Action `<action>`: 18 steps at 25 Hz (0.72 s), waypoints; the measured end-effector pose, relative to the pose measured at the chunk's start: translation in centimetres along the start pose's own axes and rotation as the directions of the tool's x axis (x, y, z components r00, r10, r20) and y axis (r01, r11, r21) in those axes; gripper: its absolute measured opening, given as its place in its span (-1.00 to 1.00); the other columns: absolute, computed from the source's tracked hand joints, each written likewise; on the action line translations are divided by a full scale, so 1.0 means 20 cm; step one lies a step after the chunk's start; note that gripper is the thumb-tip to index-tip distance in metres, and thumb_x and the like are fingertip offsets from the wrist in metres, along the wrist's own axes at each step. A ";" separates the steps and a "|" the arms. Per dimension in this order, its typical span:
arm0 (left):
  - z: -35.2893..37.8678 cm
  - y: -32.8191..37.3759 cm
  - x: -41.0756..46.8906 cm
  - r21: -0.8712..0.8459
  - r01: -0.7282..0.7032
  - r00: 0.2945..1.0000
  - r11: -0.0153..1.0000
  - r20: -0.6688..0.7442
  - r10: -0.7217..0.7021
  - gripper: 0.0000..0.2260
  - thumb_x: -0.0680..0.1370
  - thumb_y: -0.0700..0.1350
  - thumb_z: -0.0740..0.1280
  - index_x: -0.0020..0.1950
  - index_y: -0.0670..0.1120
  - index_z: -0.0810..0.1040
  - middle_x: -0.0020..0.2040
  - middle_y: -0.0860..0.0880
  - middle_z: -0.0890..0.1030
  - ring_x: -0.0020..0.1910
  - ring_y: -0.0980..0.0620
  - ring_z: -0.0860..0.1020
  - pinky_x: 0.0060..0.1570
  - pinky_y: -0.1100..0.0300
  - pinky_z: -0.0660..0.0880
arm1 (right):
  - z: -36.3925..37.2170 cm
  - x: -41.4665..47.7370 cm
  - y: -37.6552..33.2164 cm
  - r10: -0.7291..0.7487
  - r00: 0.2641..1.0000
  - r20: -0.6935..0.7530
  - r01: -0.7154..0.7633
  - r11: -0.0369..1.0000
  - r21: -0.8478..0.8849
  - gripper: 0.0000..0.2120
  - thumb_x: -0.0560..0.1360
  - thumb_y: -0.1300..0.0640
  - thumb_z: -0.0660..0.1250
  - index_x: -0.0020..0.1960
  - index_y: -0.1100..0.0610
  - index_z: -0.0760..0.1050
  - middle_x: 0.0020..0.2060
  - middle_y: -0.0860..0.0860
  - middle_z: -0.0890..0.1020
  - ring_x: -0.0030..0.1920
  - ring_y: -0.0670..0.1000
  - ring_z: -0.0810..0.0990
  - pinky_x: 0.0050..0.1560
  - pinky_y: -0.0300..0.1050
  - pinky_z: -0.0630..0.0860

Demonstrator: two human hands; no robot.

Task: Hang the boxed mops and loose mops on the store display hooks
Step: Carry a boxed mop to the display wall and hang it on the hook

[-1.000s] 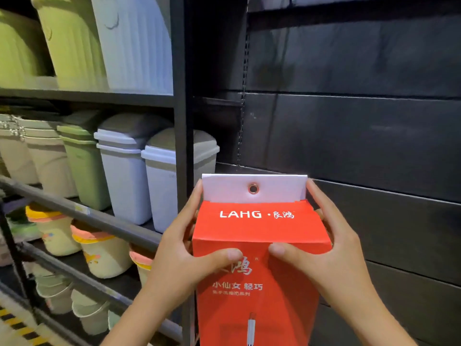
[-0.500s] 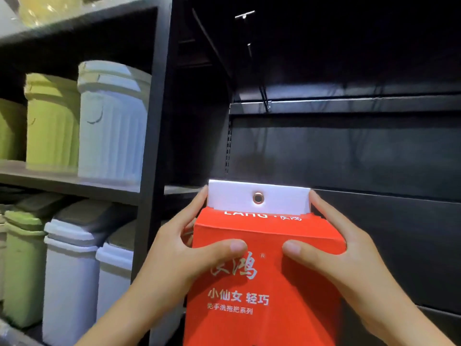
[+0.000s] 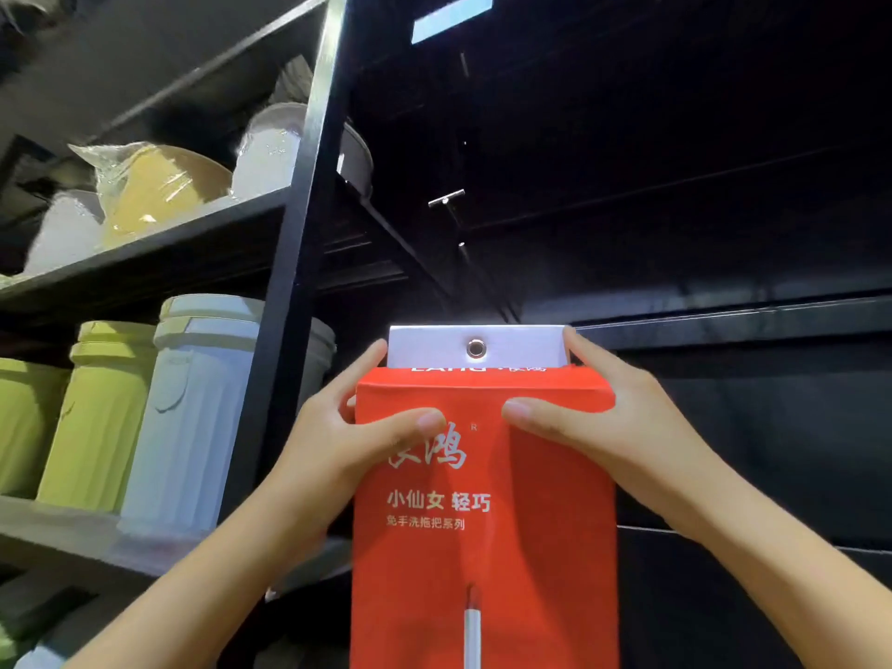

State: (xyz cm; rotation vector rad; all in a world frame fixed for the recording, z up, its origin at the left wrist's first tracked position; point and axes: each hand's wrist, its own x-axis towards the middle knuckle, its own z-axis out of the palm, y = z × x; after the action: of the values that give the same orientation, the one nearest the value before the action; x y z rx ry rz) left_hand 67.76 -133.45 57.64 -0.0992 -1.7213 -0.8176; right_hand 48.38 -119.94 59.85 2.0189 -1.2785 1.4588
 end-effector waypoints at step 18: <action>-0.08 0.02 0.55 -0.049 -0.086 0.984 0.995 -0.163 0.077 0.08 0.05 0.16 0.61 0.52 0.08 0.28 0.06 0.11 0.70 0.01 0.04 0.70 -0.13 0.20 0.63 | -0.14 0.55 -0.08 0.018 0.999 -0.038 -0.016 0.999 0.046 -0.51 0.25 -0.25 0.49 0.10 -0.10 0.53 -0.09 -0.10 0.71 -0.12 -0.11 0.70 -0.06 -0.08 0.64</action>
State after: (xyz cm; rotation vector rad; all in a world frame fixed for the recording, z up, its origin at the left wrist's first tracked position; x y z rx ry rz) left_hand 65.58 -137.77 67.58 -0.1373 -1.5329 -0.7922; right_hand 48.82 -122.11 71.10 2.0037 -1.2610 1.5403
